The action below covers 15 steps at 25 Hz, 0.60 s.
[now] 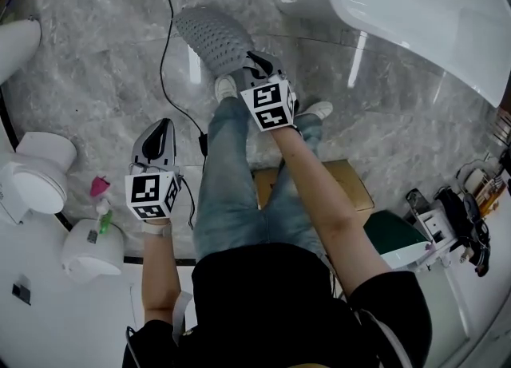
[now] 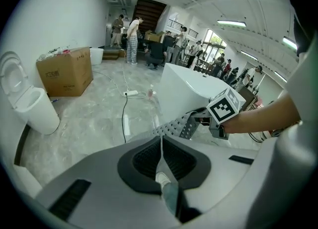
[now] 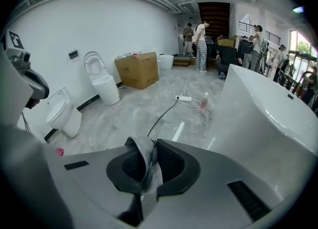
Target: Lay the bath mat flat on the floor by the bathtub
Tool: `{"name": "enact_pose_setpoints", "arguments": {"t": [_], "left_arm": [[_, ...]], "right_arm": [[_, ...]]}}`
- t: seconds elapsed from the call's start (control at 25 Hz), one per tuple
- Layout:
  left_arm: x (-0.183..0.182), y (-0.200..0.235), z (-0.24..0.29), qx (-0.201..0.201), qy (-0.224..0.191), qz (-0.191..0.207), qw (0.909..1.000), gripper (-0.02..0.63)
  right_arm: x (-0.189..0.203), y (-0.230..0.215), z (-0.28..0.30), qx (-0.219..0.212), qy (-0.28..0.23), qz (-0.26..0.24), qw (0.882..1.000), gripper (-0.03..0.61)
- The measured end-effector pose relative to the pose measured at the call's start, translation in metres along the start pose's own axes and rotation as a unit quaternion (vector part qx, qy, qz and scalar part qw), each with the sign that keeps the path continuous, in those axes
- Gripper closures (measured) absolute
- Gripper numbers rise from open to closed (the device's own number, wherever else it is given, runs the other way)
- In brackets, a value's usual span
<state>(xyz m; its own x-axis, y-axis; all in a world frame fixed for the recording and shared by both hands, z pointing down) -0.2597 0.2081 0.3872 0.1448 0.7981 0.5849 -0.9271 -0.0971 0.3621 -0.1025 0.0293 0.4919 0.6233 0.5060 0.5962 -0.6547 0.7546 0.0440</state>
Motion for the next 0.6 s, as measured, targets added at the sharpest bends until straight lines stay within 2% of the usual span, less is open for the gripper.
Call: {"name": "enact_pose_setpoints", "arguments": {"t": [0.2, 0.6], "left_arm": [[0.013, -0.024, 0.026, 0.015, 0.020, 0.010, 0.9996, 0.592], [0.034, -0.078, 0.074, 0.031, 0.047, 0.030, 0.9979, 0.592]], "right_arm": [[0.043, -0.034, 0.001, 0.019, 0.004, -0.009, 1.000, 0.541], [0.143, -0.112, -0.003, 0.059, 0.037, 0.013, 0.997, 0.541]]}}
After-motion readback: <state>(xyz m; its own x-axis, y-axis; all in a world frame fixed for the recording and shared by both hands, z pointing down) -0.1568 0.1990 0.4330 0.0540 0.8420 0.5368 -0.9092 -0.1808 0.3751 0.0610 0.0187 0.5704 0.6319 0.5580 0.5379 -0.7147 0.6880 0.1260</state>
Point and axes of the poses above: the fingertips, and each gripper's own axes: z forward along the fingers, y to its left, x out of its underside, the point moved 4 cm from there along -z, backward along the fingers, and after that the axes turned 10 degrees about x, right-handed, at the moved point
